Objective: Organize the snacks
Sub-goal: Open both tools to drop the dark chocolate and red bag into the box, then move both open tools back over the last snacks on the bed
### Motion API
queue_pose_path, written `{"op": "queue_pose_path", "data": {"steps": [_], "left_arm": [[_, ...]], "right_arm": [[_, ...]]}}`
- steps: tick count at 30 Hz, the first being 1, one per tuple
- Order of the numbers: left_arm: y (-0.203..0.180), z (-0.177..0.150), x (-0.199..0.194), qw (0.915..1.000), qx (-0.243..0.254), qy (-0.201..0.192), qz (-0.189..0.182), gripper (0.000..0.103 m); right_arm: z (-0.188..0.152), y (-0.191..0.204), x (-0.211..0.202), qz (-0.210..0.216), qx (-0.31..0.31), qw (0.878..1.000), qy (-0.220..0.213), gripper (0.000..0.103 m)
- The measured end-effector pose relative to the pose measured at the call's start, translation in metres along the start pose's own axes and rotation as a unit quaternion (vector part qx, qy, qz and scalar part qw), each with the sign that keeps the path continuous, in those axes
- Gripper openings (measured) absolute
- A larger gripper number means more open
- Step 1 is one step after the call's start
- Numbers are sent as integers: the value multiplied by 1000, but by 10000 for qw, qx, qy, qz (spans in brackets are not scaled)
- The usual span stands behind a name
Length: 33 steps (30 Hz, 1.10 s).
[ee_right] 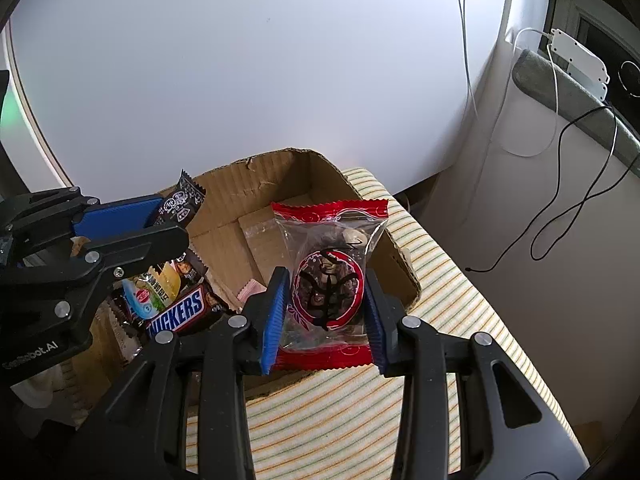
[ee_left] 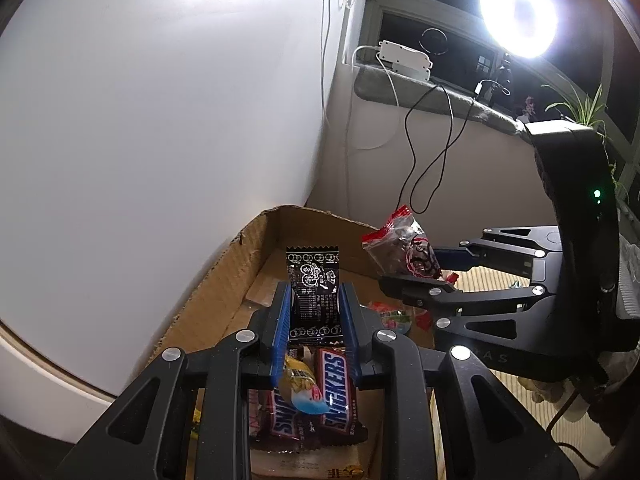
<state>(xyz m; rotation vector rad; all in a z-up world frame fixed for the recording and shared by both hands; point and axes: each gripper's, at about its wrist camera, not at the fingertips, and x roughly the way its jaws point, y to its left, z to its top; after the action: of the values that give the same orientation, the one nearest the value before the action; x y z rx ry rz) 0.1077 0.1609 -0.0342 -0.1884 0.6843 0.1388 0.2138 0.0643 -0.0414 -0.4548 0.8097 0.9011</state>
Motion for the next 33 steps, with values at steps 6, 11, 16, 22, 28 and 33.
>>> {"op": "queue_pose_path", "data": {"steps": [6, 11, 16, 22, 28, 33], "left_arm": [[1, -1, 0, 10000, -8, -24, 72, 29], [1, -2, -3, 9999, 2, -78, 140, 46], [0, -2, -9, 9996, 31, -165, 208, 62], [-3, -1, -16, 9995, 27, -218, 241, 76], [-7, -1, -25, 9994, 52, -265, 239, 80], [-14, -2, -33, 9992, 120, -323, 208, 80]], "right_arm": [[1, 3, -2, -82, -50, 9999, -62, 59], [1, 2, -8, -203, -55, 9997, -139, 71], [-1, 2, -13, -317, -90, 9993, -156, 83], [-9, 1, -25, -500, -123, 9985, -189, 89], [-17, -3, -41, -642, -88, 9976, -236, 90], [-27, -6, -58, -718, 6, 9969, -337, 91]]}}
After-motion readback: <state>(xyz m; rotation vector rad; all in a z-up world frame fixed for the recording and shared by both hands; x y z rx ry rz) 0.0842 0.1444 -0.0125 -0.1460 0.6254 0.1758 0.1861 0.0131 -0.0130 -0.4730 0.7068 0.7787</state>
